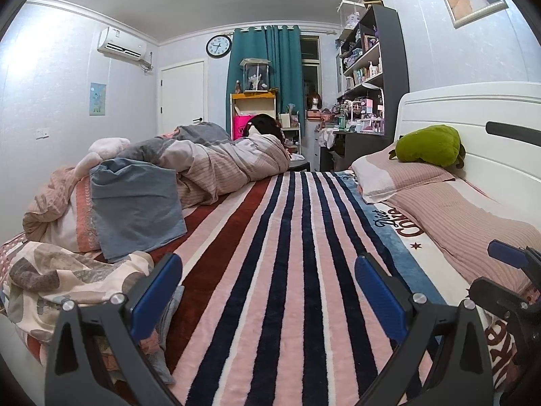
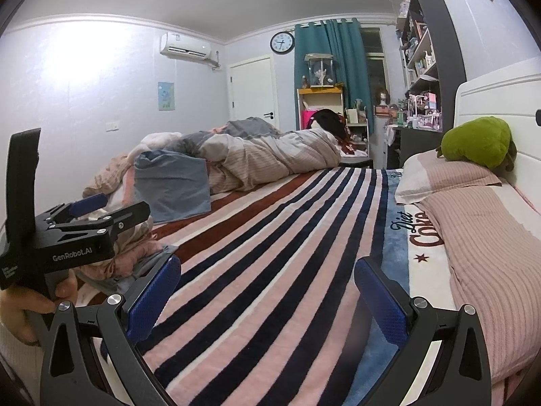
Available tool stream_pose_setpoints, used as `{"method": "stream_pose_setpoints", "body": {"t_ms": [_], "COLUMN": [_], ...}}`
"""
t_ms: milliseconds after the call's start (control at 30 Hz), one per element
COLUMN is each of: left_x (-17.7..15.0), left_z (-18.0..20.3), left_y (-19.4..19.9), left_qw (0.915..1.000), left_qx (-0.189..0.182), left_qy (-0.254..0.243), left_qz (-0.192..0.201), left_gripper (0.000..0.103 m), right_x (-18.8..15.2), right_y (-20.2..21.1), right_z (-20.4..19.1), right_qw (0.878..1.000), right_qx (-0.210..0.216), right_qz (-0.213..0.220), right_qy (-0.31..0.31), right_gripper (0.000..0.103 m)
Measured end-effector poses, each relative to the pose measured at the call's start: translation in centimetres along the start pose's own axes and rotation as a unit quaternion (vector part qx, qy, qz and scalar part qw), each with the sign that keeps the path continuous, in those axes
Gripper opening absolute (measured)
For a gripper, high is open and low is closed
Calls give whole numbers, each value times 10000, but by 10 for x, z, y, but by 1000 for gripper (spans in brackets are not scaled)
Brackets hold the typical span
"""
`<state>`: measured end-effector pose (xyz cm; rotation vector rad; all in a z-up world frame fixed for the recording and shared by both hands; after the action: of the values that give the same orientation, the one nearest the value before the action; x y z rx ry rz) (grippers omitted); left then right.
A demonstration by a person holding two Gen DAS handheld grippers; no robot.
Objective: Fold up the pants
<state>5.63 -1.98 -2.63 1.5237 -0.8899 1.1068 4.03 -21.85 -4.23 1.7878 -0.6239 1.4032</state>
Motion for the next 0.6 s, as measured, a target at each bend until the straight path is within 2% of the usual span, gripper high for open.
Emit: {"method": "stream_pose_setpoints", "body": {"t_ms": [600], "left_x": [0], "left_z": [3], "left_y": [1], "left_qw": [10000], "left_qx": [-29], "left_qy": [6], "left_qz": [-14], "left_gripper": [101], "right_x": [-1], "right_y": [5], "right_z": [1], "right_qw": [10000], "right_qx": [-53], "right_qz": [37], "right_qy": [-64], "right_gripper": [102]}}
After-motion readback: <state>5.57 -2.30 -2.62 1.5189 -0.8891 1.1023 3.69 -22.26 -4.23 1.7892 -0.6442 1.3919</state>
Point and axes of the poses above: each gripper's, at about its wrist camera, not at the fingertips, and y roughly against the way its jaws point, z to its right, x to its top, the point moved 7 cm from there along -y, roughly the way its jaws point, and after that the axes turned 10 degrees about x, right-handed, at the moved point
